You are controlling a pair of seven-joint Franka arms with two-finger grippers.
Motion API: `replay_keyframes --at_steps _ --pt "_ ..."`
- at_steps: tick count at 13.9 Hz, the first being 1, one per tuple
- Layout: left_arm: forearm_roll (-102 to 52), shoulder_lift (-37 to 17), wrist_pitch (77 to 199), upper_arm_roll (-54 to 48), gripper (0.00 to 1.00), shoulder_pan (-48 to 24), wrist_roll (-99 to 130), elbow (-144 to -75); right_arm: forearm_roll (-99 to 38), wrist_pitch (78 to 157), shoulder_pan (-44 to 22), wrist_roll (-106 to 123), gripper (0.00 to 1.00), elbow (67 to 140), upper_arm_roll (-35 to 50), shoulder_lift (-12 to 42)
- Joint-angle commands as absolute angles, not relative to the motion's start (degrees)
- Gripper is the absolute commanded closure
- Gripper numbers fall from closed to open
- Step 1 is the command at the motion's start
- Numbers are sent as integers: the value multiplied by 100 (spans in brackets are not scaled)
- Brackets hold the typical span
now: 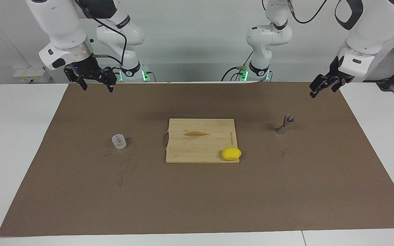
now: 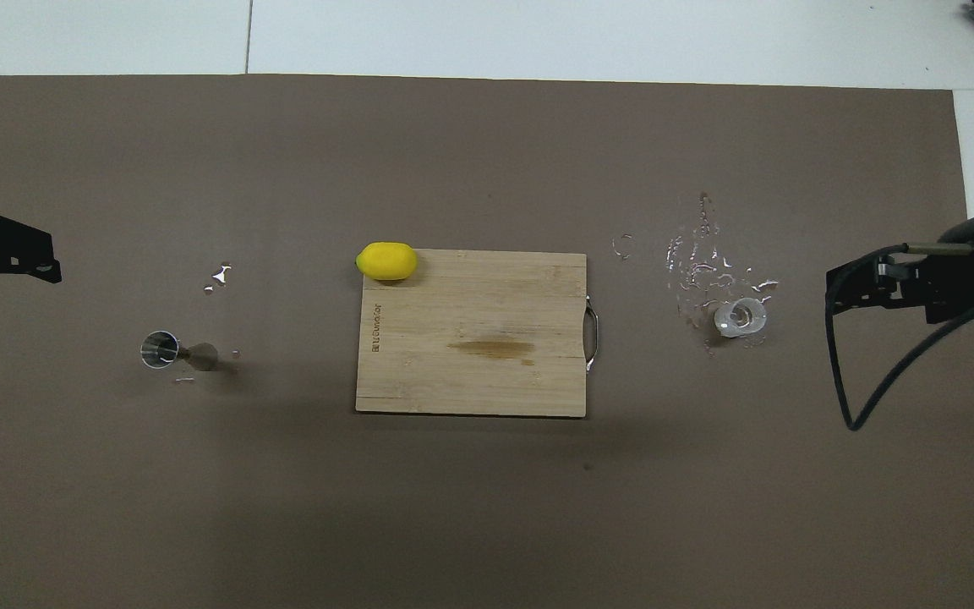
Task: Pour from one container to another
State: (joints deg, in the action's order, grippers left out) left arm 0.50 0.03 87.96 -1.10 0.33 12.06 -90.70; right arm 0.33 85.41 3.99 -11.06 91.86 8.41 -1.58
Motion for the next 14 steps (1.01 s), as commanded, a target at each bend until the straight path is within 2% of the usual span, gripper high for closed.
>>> replay_keyframes --at_steps 1,11,14 --pt "141 88 8789 -97 0 -9 1134 -9123 62 8499 466 -1178 0 9202 888 -211" --pt "141 97 8815 -97 0 -9 1169 -9132 62 8499 466 -1169 0 9202 888 -211" --pt "141 167 9086 -97 0 -35 1230 -9324 62 8499 466 -1178 0 9193 888 -211"
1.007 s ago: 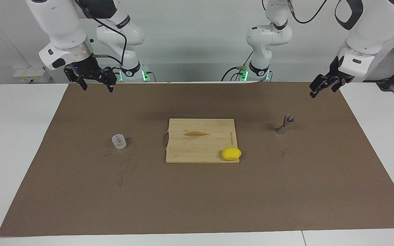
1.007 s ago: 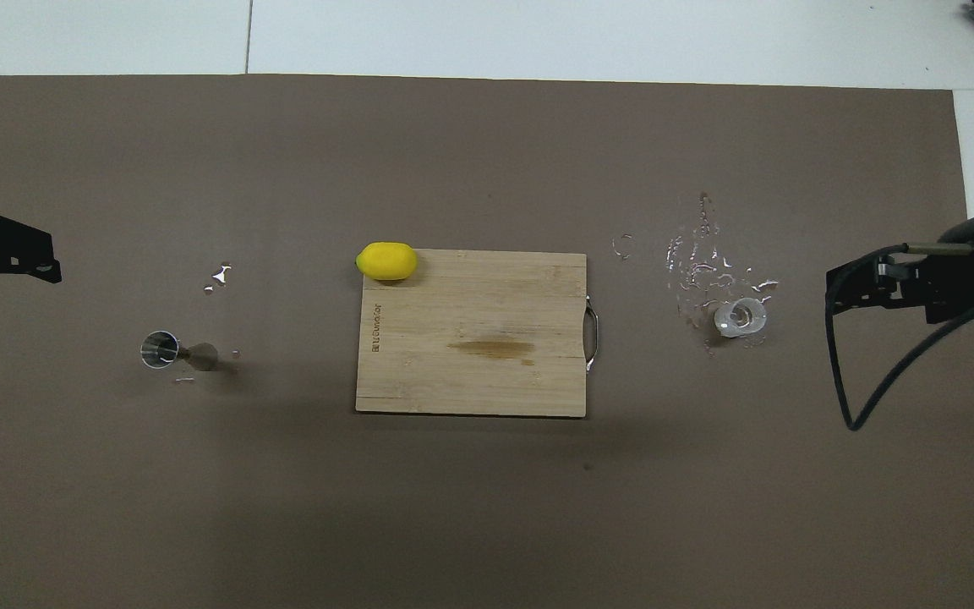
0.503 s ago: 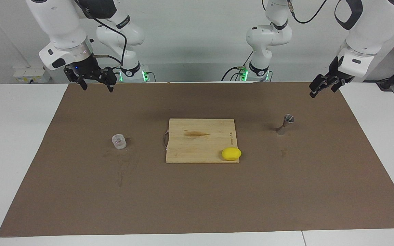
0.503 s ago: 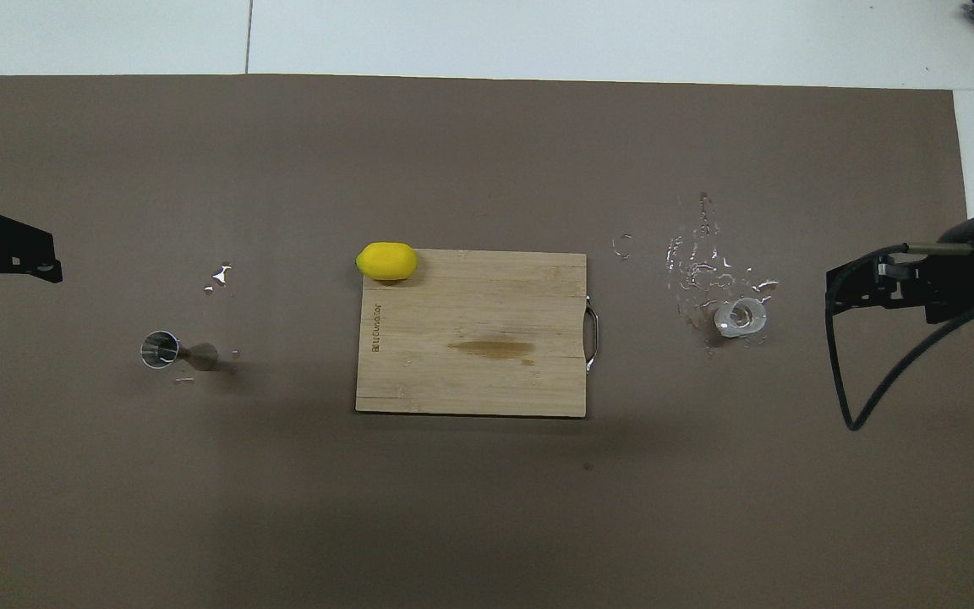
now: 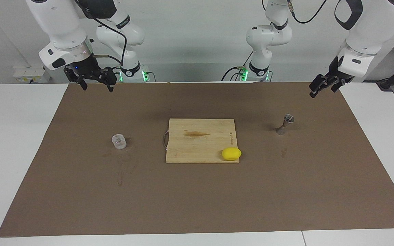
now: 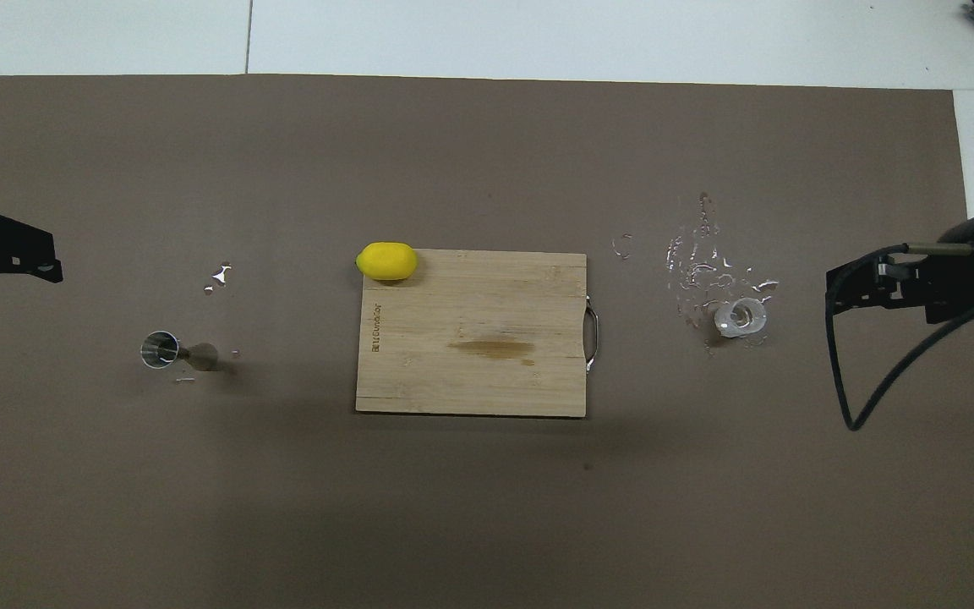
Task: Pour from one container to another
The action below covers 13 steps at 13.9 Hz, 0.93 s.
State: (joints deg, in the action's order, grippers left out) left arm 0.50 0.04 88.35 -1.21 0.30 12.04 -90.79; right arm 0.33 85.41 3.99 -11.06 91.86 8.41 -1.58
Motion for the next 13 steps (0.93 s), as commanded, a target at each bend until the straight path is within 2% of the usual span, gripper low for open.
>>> replay_keyframes --at_steps 1,3,5,10,13 --pt "141 202 9262 -97 0 -35 1230 -9421 62 8499 466 -1169 0 9202 888 -211" --pt "132 263 9430 -105 0 -44 1231 -9571 62 8499 466 -1178 0 9202 888 -211" --pt "88 421 9859 -114 0 -70 1248 -9999 62 8499 466 -1178 0 9202 888 -211" --pt "79 615 10448 -106 0 -596 1634 -10493 62 8499 466 -1169 0 9202 888 -211" --pt "79 1018 11615 -105 0 -659 1617 -11527 62 8499 466 -1178 0 9202 888 -211"
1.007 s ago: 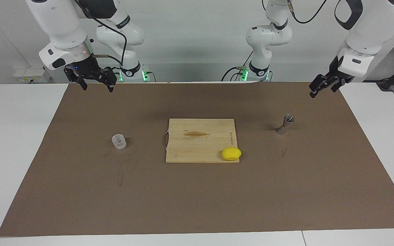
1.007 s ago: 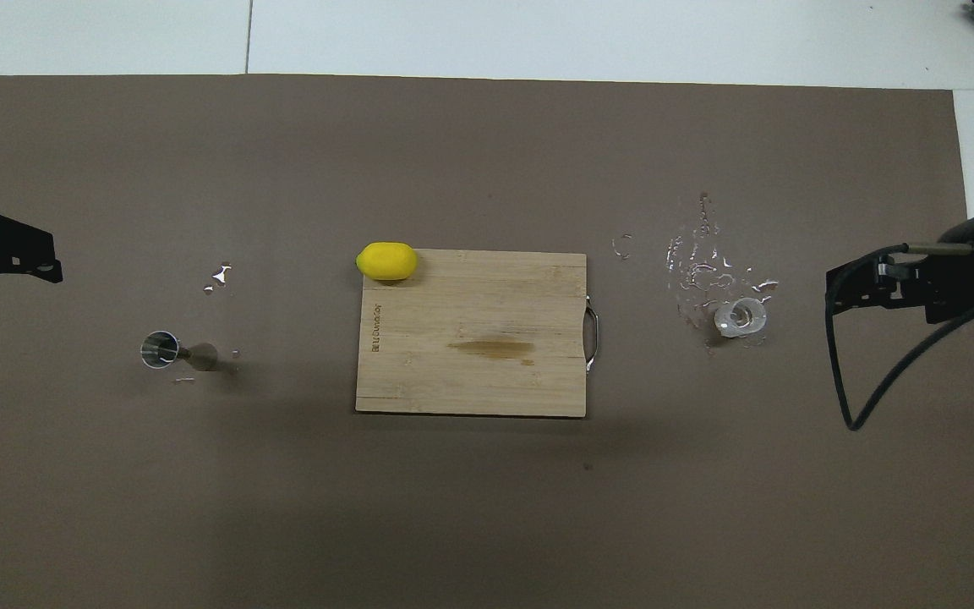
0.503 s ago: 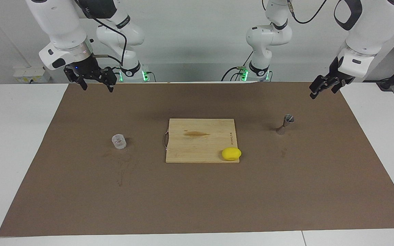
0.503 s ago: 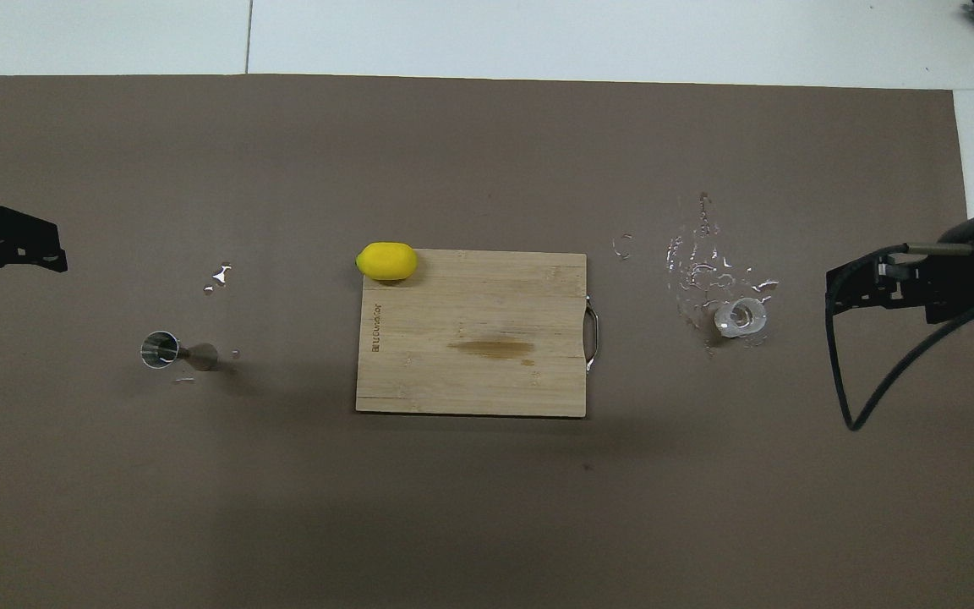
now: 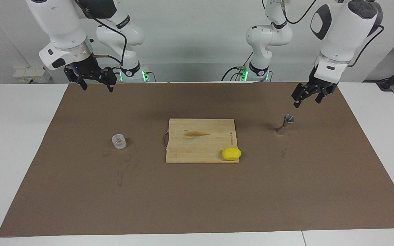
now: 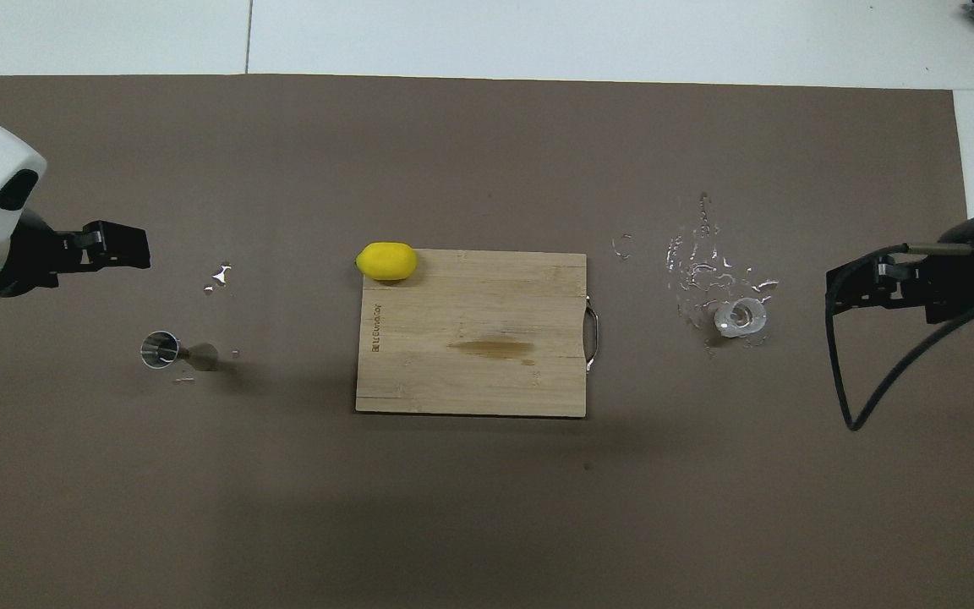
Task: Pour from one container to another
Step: 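Move the left gripper toward the small metal cup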
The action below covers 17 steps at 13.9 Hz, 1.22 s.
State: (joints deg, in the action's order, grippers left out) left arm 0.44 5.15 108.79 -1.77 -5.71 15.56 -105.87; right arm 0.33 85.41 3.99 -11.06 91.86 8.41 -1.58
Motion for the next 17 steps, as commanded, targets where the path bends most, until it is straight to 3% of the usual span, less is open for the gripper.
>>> replay_keyframes --at_steps 1,7,17 --pt "79 1167 11845 -114 0 -694 1635 -11905 62 8499 466 -1178 0 9202 888 -211" --pt "79 1011 12480 -114 0 -721 1643 -12339 62 8499 466 -1169 0 9202 888 -211" --pt "79 545 13148 -114 0 -835 1617 -12322 62 8499 466 -1178 0 9202 888 -211"
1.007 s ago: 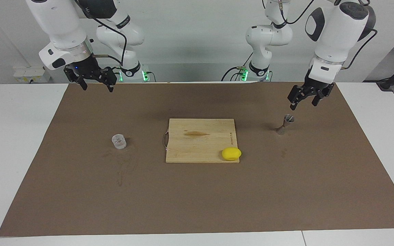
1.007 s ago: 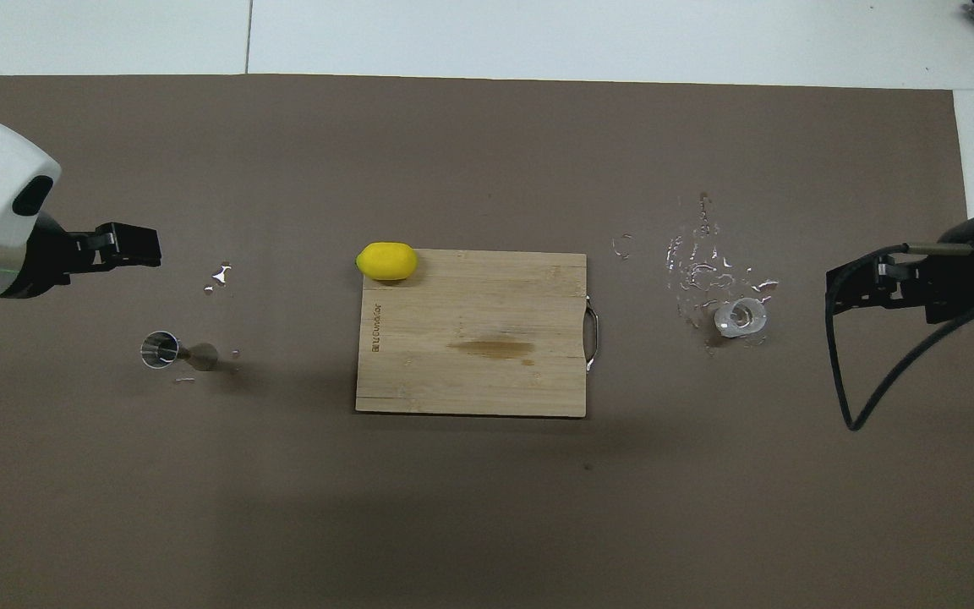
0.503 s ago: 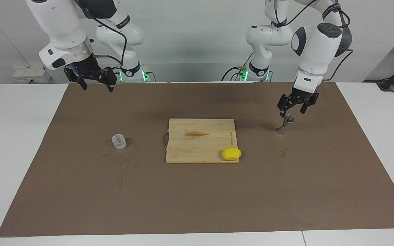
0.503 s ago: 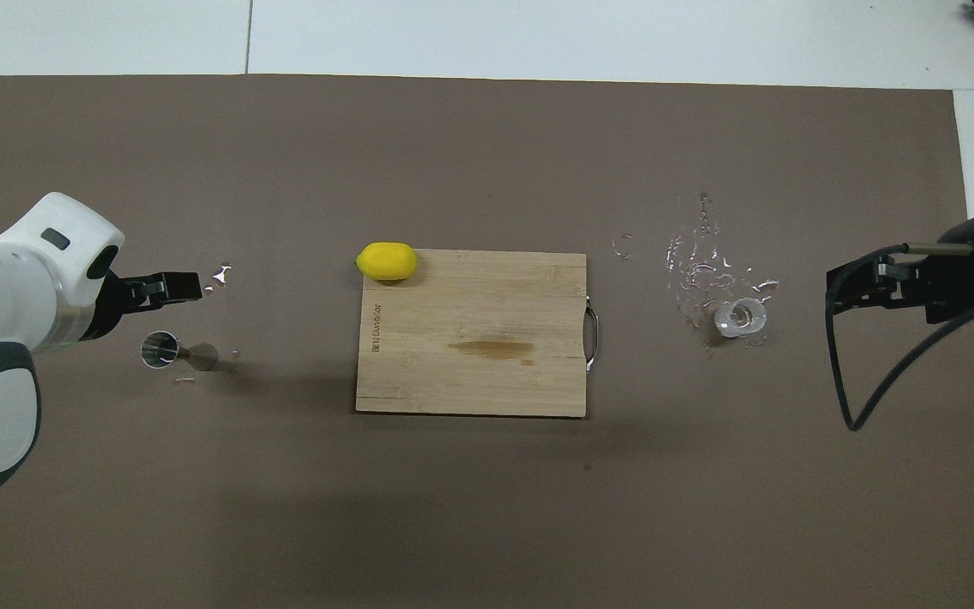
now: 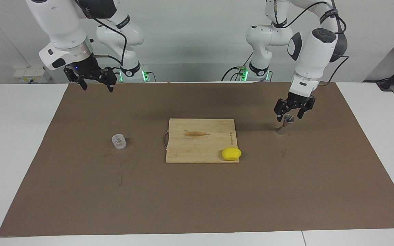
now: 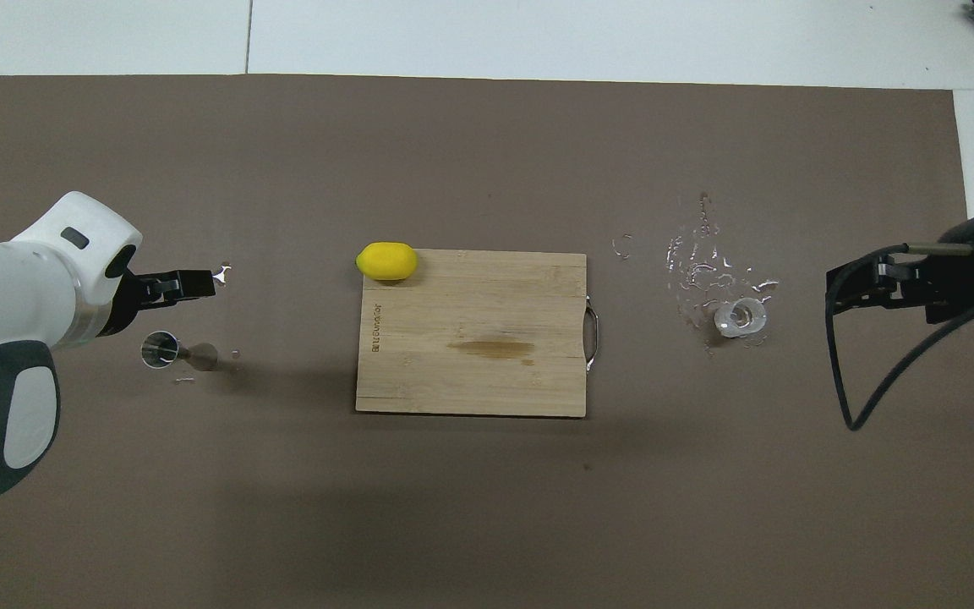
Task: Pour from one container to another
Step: 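Move the left gripper toward the small metal cup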
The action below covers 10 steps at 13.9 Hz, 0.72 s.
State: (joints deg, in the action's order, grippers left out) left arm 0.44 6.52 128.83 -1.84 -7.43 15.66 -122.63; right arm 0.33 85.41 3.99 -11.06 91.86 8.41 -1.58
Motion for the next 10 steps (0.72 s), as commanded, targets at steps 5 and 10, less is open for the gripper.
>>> replay_keyframes --at_steps 5,10 --pt "79 396 13430 -114 0 -826 1643 -12244 62 8499 466 -1178 0 9202 888 -211" --pt "-447 316 13157 -97 0 -651 655 -12041 70 8499 466 -1169 0 9202 888 -211"
